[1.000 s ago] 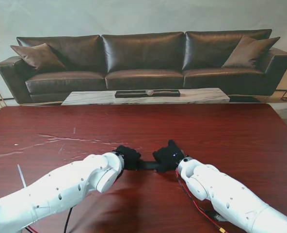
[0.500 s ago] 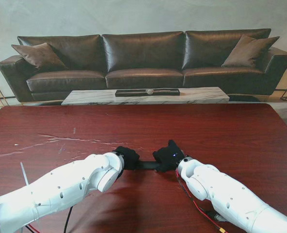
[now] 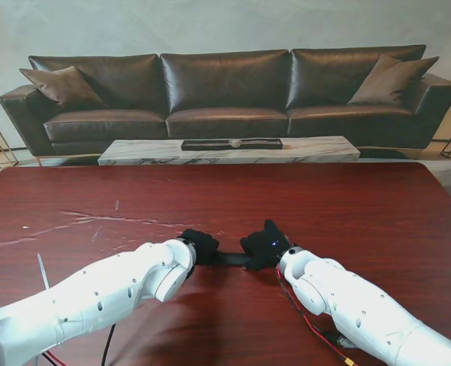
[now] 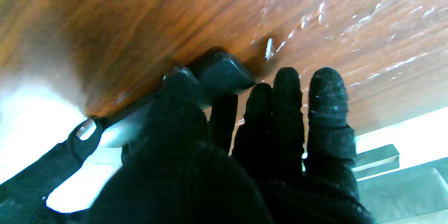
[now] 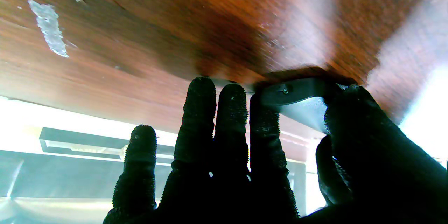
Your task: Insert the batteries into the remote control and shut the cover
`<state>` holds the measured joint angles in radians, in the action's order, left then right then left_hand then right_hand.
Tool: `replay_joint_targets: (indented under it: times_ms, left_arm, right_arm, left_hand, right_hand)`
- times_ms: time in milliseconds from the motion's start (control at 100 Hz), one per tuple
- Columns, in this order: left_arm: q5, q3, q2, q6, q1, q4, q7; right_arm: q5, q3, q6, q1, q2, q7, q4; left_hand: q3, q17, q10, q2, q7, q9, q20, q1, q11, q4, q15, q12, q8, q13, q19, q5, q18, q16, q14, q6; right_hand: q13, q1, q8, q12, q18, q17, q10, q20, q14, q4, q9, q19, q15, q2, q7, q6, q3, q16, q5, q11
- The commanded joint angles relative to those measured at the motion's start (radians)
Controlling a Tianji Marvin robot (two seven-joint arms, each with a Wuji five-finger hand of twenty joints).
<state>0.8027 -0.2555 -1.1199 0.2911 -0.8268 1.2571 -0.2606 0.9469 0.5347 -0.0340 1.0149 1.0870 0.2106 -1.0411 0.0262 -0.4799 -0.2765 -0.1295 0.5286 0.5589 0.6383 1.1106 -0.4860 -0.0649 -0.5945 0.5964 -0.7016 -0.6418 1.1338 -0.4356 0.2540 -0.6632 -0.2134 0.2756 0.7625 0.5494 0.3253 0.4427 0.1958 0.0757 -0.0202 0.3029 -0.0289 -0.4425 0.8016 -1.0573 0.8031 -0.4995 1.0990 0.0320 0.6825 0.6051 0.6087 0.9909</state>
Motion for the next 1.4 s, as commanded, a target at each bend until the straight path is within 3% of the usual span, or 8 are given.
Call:
replay_joint_targets:
  times_ms: [0, 290, 990, 1210, 1390]
  left_arm:
    - [0.002, 0.004, 0.000, 0.005, 0.006, -0.002, -0.006]
    - [0.005, 0.008, 0.000, 0.015, 0.008, -0.005, -0.007]
    - [-0.076, 0.038, -0.038, -0.009, 0.024, -0.044, 0.006]
    - [-0.077, 0.016, -0.030, -0.002, 0.010, -0.027, 0.003]
    - [-0.053, -0.015, -0.016, 0.002, -0.012, 0.001, 0.007]
  right_arm:
    - [0.004, -0.008, -0.001, 0.019, -0.005, -0.012, 0.020]
    - [0.005, -0.009, -0.001, 0.018, -0.005, -0.012, 0.021]
    - [0.007, -0.007, -0.001, 0.020, -0.005, -0.010, 0.018]
    - [0.007, -0.008, 0.001, 0.020, -0.005, -0.013, 0.017]
    - [0.006, -0.009, 0.002, 0.019, -0.005, -0.016, 0.017]
  left_hand:
    - [-0.019, -0.011, 0.020, -0.009, 0.068, 0.036, -0.012, 0.077, -0.017, 0.042, -0.028, 0.014, -0.019, -0.033, 0.026, 0.024, 0.002, -0.014, 0.004, -0.024]
    - [-0.017, -0.017, 0.019, -0.009, 0.117, 0.037, -0.013, 0.077, -0.025, 0.042, -0.040, 0.021, -0.005, -0.038, 0.038, 0.035, 0.001, -0.020, 0.004, -0.026]
    - [-0.008, 0.003, 0.014, 0.038, 0.107, 0.033, -0.010, 0.043, -0.004, 0.033, -0.033, 0.010, 0.024, -0.024, 0.043, 0.022, 0.009, -0.021, -0.005, -0.030]
    - [0.001, 0.054, -0.011, 0.117, -0.061, -0.050, 0.007, -0.050, 0.095, 0.039, 0.039, -0.048, 0.093, 0.058, 0.025, 0.019, 0.019, 0.006, -0.029, 0.003]
    - [0.005, 0.095, -0.026, 0.131, -0.198, -0.133, 0.040, -0.095, 0.168, 0.040, 0.104, -0.084, 0.156, 0.139, 0.027, 0.040, 0.028, 0.031, -0.040, 0.021]
  right_hand:
    - [-0.022, 0.155, 0.030, -0.027, 0.018, -0.021, 0.009, 0.007, -0.007, 0.117, -0.007, 0.002, -0.001, 0.111, 0.096, 0.168, 0.084, -0.006, 0.057, -0.051]
    - [-0.022, 0.155, 0.030, -0.027, 0.019, -0.021, 0.010, 0.007, -0.007, 0.118, -0.007, 0.001, -0.001, 0.111, 0.096, 0.167, 0.081, -0.006, 0.058, -0.052]
    - [-0.022, 0.156, 0.030, -0.027, 0.020, -0.021, 0.009, 0.007, -0.006, 0.119, -0.008, 0.001, -0.001, 0.111, 0.096, 0.168, 0.082, -0.006, 0.057, -0.052]
    - [-0.022, 0.156, 0.030, -0.027, 0.020, -0.021, 0.010, 0.007, -0.006, 0.119, -0.007, 0.001, -0.001, 0.111, 0.097, 0.168, 0.082, -0.006, 0.058, -0.052]
    - [-0.022, 0.155, 0.030, -0.027, 0.019, -0.021, 0.010, 0.007, -0.007, 0.118, -0.006, 0.001, -0.001, 0.112, 0.097, 0.167, 0.081, -0.006, 0.058, -0.052]
